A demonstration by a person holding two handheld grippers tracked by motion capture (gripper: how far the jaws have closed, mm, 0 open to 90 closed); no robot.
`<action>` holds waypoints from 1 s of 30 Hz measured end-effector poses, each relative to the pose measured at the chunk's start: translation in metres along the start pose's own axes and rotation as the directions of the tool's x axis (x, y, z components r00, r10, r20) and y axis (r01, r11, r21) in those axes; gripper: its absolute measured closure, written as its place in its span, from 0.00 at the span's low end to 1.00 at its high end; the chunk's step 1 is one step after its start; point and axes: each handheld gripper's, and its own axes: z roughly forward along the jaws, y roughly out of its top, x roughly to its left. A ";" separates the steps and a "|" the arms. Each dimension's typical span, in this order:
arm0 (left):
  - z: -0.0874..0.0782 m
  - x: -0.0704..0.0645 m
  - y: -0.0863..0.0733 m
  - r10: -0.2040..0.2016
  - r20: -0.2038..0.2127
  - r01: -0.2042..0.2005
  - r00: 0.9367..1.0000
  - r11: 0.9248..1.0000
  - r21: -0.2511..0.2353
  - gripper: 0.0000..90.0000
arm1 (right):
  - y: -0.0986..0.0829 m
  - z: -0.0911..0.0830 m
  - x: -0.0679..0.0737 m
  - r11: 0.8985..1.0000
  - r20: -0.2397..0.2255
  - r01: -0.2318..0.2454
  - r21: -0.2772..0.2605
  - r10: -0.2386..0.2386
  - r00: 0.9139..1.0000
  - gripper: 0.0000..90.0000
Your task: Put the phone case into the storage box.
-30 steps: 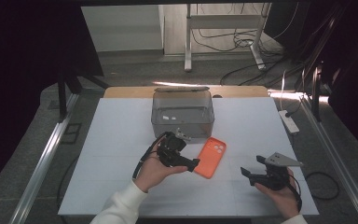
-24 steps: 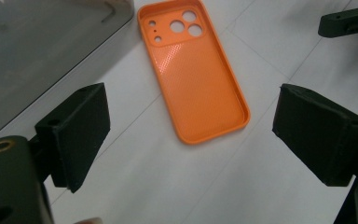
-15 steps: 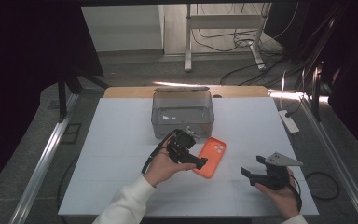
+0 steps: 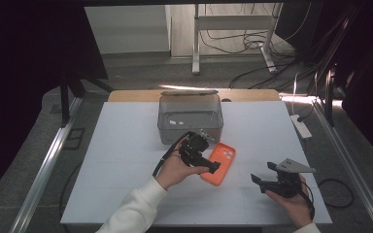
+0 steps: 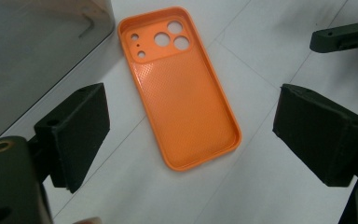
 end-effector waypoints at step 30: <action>0.017 0.007 0.020 -0.015 0.005 0.015 1.000 0.999 0.052 0.13 | 0.000 0.001 -0.001 1.000 -0.001 0.003 0.003 -0.003 1.000 0.20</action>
